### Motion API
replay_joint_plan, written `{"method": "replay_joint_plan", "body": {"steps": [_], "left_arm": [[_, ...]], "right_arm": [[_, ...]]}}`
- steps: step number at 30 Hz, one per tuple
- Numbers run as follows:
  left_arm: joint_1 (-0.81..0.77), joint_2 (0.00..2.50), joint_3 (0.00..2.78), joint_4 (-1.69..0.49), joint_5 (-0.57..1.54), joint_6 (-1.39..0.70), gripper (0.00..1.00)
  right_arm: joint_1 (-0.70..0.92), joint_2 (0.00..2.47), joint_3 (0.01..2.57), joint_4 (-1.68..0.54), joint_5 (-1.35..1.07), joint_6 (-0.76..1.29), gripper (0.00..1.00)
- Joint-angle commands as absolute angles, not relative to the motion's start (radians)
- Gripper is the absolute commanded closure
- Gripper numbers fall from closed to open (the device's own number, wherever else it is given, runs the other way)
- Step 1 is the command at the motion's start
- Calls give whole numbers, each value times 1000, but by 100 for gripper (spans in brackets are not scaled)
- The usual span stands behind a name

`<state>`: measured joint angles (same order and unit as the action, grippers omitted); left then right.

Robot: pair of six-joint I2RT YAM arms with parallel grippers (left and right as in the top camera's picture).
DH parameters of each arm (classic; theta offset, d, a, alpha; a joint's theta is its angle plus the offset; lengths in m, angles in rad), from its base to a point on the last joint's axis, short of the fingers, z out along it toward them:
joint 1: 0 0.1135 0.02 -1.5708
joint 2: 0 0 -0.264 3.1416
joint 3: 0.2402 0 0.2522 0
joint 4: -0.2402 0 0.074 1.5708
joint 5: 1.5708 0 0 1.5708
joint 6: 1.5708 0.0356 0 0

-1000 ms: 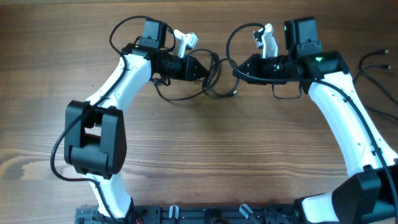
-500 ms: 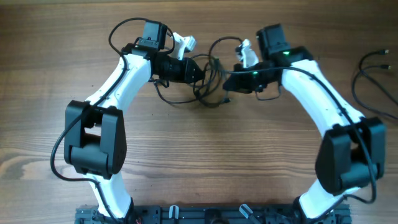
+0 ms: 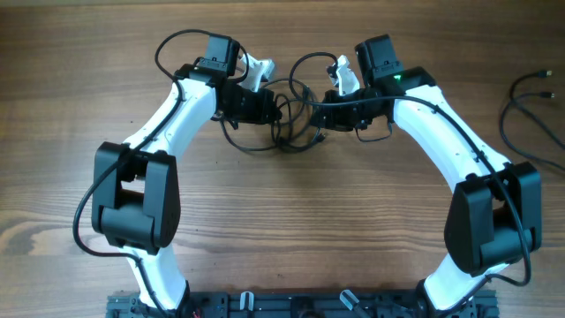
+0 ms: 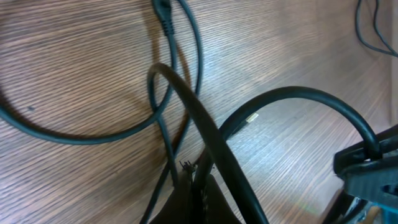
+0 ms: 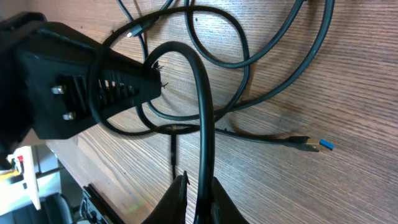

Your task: Untangle cables

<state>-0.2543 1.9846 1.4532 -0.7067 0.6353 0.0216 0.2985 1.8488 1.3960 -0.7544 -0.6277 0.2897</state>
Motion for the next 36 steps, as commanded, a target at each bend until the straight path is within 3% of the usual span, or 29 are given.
{"method": "replay_joint_plan", "body": {"steps": [1,6,11,16,20,28,36], "left_arm": [[-241,1969,1439,-717,608,6,96],[-229,1858,1441,-764,511,-96,96],[-229,1764,1441,-810,460,-440,96],[-227,1759,1441,-820,651,-518,96],[-226,1759,1441,-816,709,-536,96],[-204,1759,1441,-789,903,-531,96],[-185,1759,1441,-764,1076,-528,96]], "right_arm": [[286,1867,1405,-745,-702,289,59],[256,1845,1449,-731,-820,291,34],[342,1777,1453,-692,-763,291,32],[432,1776,1451,-637,-606,365,32],[436,1776,1451,-601,-610,374,38],[436,1776,1450,-603,-576,367,69],[468,1776,1446,-542,-570,368,69]]}}
